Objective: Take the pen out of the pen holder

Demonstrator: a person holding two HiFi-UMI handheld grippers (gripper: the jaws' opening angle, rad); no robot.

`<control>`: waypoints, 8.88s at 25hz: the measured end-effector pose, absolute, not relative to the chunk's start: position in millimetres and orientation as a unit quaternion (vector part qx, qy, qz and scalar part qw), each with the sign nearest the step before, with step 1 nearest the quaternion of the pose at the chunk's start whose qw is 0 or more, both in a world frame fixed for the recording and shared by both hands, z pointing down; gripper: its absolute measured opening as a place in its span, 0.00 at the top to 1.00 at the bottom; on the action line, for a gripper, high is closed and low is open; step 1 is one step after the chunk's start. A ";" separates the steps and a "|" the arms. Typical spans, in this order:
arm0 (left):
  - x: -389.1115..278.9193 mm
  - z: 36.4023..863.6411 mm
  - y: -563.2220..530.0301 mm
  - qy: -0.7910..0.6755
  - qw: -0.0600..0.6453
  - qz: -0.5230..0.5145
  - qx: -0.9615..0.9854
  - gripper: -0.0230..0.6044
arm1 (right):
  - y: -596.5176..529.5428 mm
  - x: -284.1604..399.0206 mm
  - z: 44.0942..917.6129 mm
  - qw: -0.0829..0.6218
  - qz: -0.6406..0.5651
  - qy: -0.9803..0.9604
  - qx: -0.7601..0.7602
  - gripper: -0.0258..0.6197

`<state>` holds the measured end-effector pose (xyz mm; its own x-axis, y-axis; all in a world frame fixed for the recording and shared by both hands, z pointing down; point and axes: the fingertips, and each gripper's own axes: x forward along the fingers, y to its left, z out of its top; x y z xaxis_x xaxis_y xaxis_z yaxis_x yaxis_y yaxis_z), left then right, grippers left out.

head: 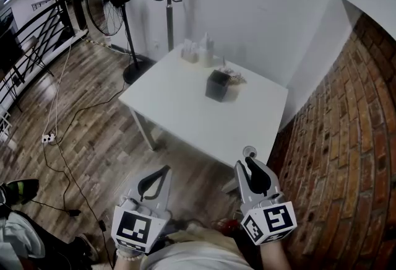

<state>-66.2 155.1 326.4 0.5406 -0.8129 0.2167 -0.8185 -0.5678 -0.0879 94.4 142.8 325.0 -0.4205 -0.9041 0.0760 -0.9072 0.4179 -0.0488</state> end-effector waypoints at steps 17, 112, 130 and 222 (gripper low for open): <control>-64.2 323.5 148.4 -0.470 0.005 0.121 0.874 0.98 | 133.0 105.1 326.8 0.008 0.044 -0.838 0.544 0.84; -71.6 368.9 -195.9 -0.409 0.071 0.143 0.898 0.98 | -210.5 105.2 389.0 0.111 0.087 -0.795 0.590 0.84; -57.7 386.9 -203.0 -0.435 0.088 0.161 0.882 0.98 | -249.4 117.4 447.1 0.159 0.107 -0.807 0.558 0.84; -58.7 327.5 -144.2 -0.461 0.024 0.111 0.880 0.98 | -160.3 79.9 329.5 0.091 0.010 -0.855 0.510 0.90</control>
<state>-58.7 -144.2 327.5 0.5498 -0.8064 0.2179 -0.8171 -0.5734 -0.0605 79.9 -160.3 329.5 -0.4623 -0.8709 0.1667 -0.8746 0.4788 0.0759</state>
